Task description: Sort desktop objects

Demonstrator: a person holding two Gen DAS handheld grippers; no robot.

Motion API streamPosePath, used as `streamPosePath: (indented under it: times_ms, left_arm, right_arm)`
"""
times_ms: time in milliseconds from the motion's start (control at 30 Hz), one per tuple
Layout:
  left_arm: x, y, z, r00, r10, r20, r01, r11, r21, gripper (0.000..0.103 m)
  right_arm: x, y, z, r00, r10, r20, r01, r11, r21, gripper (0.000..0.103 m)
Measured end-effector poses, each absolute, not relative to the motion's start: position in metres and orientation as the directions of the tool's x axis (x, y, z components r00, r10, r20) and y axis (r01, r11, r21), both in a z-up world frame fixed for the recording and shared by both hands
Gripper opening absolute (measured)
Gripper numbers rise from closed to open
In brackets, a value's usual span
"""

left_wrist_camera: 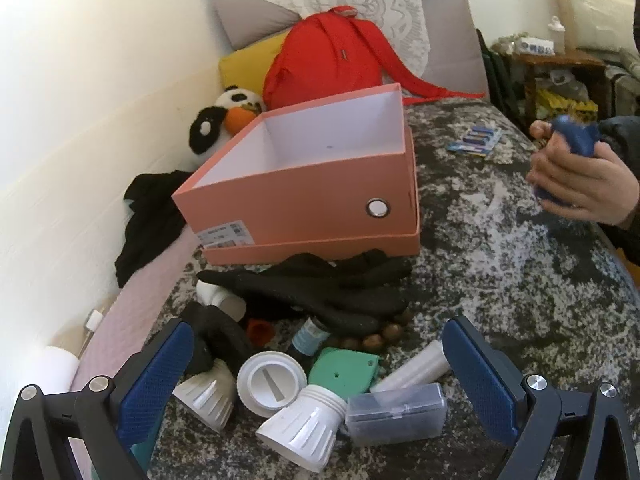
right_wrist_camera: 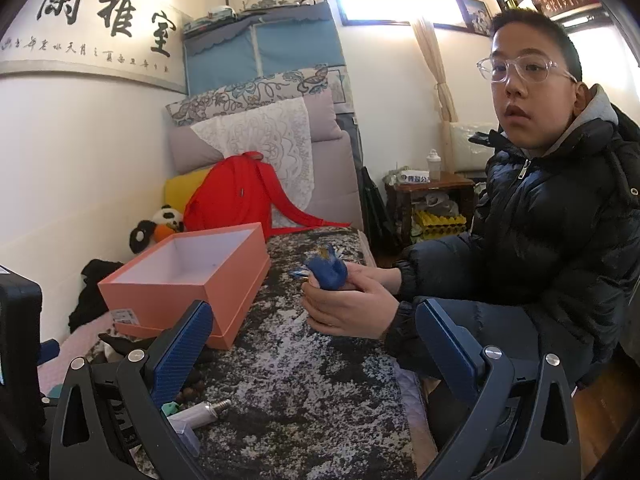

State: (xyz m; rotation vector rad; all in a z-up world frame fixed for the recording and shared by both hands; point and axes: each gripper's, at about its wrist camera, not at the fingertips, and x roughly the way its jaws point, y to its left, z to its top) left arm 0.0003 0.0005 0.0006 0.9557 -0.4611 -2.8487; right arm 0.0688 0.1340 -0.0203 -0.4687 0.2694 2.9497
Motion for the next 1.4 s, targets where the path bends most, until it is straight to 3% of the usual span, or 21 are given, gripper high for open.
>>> streamPosePath:
  times_ms: [267, 500, 800, 1100, 1267, 1400]
  left_arm:
    - [0.001, -0.006, -0.006, -0.776, -0.167, -0.608, -0.057, -0.942, 0.331, 0.103]
    - [0.005, -0.032, -0.046, -0.618, -0.098, -0.780, -0.273, -0.904, 0.329, 0.103]
    - [0.025, -0.039, -0.072, -0.547, -0.095, -0.832, -0.269, -0.921, 0.283, 0.103]
    - [0.036, -0.024, -0.048, -0.643, -0.061, -0.763, -0.283, -0.908, 0.310, 0.103]
    - [0.042, -0.028, -0.010, -0.788, -0.073, -0.611, -0.147, -0.942, 0.301, 0.103]
    - [0.041, -0.031, 0.012, -0.838, -0.061, -0.543, -0.090, -0.965, 0.247, 0.103]
  right_arm:
    - [0.064, 0.133, -0.019, -0.943, 0.119, -0.311, -0.169, -0.975, 0.141, 0.103]
    - [0.069, 0.132, -0.023, -0.941, 0.117, -0.318, -0.172, -0.973, 0.152, 0.103]
    - [0.077, 0.131, -0.023, -0.940, 0.093, -0.329, -0.152, -0.975, 0.159, 0.103]
    - [0.085, 0.125, -0.017, -0.946, 0.054, -0.319, -0.101, -0.986, 0.135, 0.103]
    - [0.088, 0.121, -0.015, -0.947, 0.026, -0.321, -0.068, -0.990, 0.122, 0.103]
    - [0.087, 0.119, -0.017, -0.934, -0.031, -0.357, -0.012, -0.993, 0.119, 0.103]
